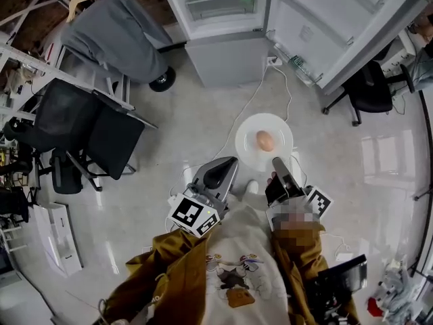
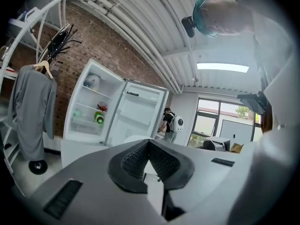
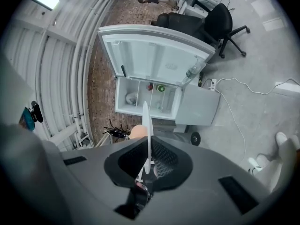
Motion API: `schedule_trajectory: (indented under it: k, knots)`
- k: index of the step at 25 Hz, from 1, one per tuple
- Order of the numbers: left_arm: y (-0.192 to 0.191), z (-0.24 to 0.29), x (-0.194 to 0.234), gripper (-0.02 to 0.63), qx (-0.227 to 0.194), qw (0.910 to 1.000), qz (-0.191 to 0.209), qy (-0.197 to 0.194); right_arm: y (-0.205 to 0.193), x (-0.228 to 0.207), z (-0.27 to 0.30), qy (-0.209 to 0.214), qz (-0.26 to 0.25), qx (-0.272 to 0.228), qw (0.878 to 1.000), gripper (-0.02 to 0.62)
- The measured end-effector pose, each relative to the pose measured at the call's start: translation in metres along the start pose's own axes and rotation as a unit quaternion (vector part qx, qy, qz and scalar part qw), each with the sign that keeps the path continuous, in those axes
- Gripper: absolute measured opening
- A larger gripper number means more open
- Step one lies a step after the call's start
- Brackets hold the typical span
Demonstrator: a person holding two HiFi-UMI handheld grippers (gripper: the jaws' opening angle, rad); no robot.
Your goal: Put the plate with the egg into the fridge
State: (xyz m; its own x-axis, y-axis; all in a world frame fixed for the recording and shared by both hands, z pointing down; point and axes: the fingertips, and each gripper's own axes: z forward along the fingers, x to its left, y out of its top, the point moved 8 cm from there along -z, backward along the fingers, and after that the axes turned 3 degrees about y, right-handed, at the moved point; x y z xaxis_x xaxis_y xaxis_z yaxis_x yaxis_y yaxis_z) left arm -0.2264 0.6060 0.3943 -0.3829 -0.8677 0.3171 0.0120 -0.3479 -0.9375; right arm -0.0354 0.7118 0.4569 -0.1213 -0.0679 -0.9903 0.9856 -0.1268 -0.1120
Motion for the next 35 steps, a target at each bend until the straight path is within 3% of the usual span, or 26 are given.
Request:
schedule_trajectory:
  k: [4, 10, 18, 26, 35]
  knots:
    - [0.000, -0.003, -0.004, 0.007, -0.002, 0.9998, 0.004, 0.018, 0.006, -0.002, 0.000, 0.023, 0.021, 0.003, 1.000, 0.018]
    - [-0.014, 0.000, -0.027, 0.008, -0.004, 0.9987, -0.006, 0.050, 0.026, -0.014, -0.015, 0.024, 0.038, 0.014, 0.999, 0.018]
    - [-0.014, 0.009, -0.012, 0.006, -0.005, 0.9970, -0.028, 0.072, 0.037, -0.015, 0.005, 0.023, 0.033, 0.036, 0.999, 0.018]
    - [-0.002, 0.049, 0.048, 0.006, -0.005, 0.9975, -0.046, 0.053, 0.050, -0.018, 0.070, 0.021, 0.041, 0.036, 0.998, 0.018]
    - [0.040, 0.089, 0.162, 0.006, -0.003, 0.9976, -0.057, 0.039, 0.067, -0.008, 0.190, 0.012, 0.042, 0.011, 0.999, 0.018]
